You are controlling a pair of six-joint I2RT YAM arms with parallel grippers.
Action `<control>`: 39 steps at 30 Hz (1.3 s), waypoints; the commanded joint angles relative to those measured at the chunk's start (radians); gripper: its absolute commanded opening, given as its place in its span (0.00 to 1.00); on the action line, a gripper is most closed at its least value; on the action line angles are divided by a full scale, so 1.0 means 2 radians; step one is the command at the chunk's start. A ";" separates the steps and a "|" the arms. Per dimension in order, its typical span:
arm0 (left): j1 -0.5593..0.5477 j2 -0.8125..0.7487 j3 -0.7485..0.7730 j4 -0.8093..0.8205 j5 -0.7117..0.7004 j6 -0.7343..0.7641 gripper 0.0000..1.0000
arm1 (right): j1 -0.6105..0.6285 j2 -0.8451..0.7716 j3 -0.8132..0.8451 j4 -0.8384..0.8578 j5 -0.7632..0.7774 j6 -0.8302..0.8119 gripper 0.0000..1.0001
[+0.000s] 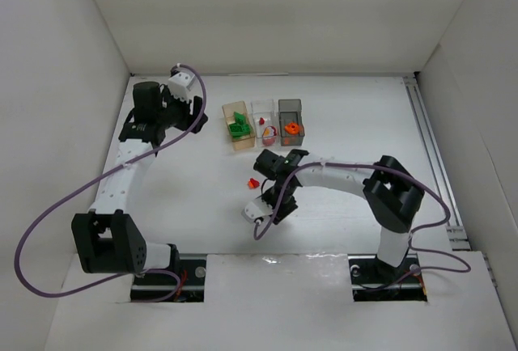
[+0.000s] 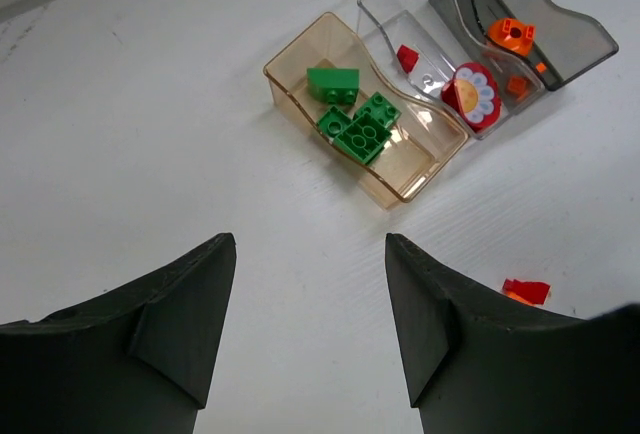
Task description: Sort the legos into containers by color
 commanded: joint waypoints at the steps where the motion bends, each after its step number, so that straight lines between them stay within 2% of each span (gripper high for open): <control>1: 0.009 -0.017 -0.009 0.002 0.012 0.010 0.59 | 0.007 0.000 0.023 0.026 0.010 0.028 0.54; 10: 0.014 -0.011 0.001 0.002 0.021 0.025 0.59 | 0.007 0.027 0.039 0.028 0.032 0.045 0.54; 29: 0.024 -0.006 -0.004 0.002 0.030 0.030 0.59 | 0.007 0.042 -0.006 0.049 0.032 0.054 0.47; 34: 0.024 -0.006 -0.004 0.002 0.030 0.030 0.59 | 0.007 0.052 -0.011 0.053 0.027 0.059 0.35; 35: 0.024 -0.006 -0.004 0.002 0.030 0.030 0.59 | 0.007 0.052 -0.011 0.053 0.027 0.059 0.27; 39: 0.024 -0.001 -0.004 0.002 0.030 0.034 0.59 | 0.007 0.047 -0.016 0.058 0.027 0.059 0.08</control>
